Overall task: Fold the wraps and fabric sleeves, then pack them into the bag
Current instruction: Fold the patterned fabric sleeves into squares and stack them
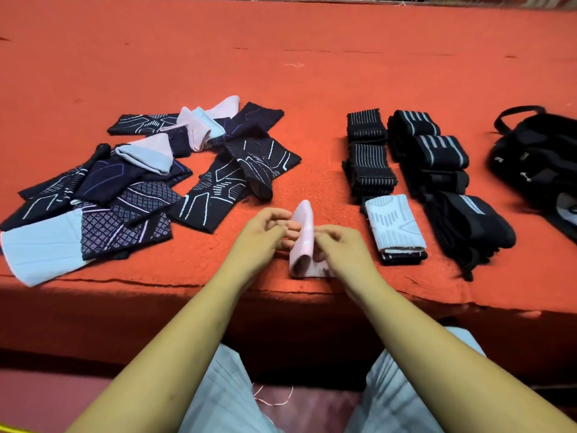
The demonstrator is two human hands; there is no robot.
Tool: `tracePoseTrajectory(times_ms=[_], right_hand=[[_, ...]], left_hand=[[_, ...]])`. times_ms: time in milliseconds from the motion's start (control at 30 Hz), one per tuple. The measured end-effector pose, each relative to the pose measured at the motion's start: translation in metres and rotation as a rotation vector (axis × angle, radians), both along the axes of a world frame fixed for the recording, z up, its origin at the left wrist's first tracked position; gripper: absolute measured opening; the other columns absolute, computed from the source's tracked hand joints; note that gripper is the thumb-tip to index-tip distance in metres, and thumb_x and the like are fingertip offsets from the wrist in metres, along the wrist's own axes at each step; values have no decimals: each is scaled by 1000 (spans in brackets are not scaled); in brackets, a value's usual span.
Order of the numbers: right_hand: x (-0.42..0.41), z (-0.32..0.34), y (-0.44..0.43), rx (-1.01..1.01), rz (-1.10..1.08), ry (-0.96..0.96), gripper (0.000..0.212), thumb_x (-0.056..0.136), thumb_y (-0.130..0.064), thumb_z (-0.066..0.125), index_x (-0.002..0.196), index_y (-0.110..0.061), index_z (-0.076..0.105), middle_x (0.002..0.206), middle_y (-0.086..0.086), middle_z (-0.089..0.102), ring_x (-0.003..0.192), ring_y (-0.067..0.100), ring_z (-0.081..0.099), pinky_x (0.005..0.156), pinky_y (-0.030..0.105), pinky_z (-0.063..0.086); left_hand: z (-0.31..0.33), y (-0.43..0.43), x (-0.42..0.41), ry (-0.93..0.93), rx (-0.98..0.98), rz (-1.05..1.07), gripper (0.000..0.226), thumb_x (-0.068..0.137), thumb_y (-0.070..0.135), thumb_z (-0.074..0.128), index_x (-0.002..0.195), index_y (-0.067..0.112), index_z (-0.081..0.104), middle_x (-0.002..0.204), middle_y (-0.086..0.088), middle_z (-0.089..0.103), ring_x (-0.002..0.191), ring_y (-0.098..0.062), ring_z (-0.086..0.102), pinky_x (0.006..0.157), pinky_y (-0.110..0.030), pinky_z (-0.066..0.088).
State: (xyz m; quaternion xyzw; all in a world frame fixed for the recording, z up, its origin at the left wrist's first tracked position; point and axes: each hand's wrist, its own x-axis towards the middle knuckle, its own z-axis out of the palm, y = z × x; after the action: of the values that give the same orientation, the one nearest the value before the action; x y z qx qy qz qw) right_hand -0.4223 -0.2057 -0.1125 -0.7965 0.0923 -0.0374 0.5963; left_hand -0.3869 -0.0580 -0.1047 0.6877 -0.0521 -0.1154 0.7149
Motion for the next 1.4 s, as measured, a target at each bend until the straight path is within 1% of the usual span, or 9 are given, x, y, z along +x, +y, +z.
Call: tracePoseTrajectory(times_ms=[67,167,433,533,700,900,1000,1233,1400], right_hand=[[-2,10,-5,212,-39,127,29,96,-10,45,91,-2,72,79,13,72,61,17,62,53,23,48],[-3,6,-14,-52,-30,100,33,94,-35,61,73,-11,68,62,-5,59,57,9,49,53,26,37],[1,-15,-13,-69,-260,117,27,79,-14,78,89,-15,53,83,2,62,76,19,59,75,36,49],[1,-18,-11,-86,-290,74,15,90,-20,67,94,-9,59,76,-1,59,73,17,56,68,31,43],[-10,-11,-11,-4,-323,-62,10,97,-16,58,94,-6,58,68,-5,56,60,4,48,53,13,36],[-18,0,-22,-161,-363,-181,8,92,-20,62,89,-13,60,98,7,60,91,21,56,85,33,44],[-20,11,-32,-126,-328,-193,7,94,-19,60,90,-14,57,92,3,60,87,20,55,79,32,43],[-22,33,-66,-99,-386,-241,23,92,-10,60,103,-20,42,87,2,62,74,18,59,67,28,43],[-19,42,-107,-316,-454,-310,24,91,-5,58,110,-12,46,99,8,63,88,29,59,75,40,45]], left_hand=[[-1,-7,1,15,-11,-20,32,92,-15,36,102,8,55,94,-13,66,78,-18,63,71,-22,52],[-2,-14,0,7,20,-63,31,92,-15,38,104,5,58,93,-11,67,80,-16,64,75,-21,52],[-22,-20,13,27,311,155,15,80,24,70,92,22,62,94,-7,69,93,-31,68,90,-48,55],[-14,-30,15,23,404,143,28,82,30,73,102,12,66,98,-7,70,87,-24,66,86,-39,54],[-7,-48,7,124,26,59,11,93,12,63,92,4,70,91,-15,73,81,-22,64,76,-32,53],[5,-68,-6,123,-368,47,6,98,8,53,97,12,57,91,-12,63,81,-20,61,74,-35,52],[15,-77,-7,80,-409,53,7,98,7,53,93,11,56,85,-8,62,75,-16,60,71,-32,52],[28,-121,0,45,-295,82,3,99,10,55,102,9,56,93,-10,64,81,-20,60,76,-36,52],[28,-151,11,-75,9,-13,39,92,-2,54,125,18,47,84,-2,62,66,-6,58,61,-20,46]])
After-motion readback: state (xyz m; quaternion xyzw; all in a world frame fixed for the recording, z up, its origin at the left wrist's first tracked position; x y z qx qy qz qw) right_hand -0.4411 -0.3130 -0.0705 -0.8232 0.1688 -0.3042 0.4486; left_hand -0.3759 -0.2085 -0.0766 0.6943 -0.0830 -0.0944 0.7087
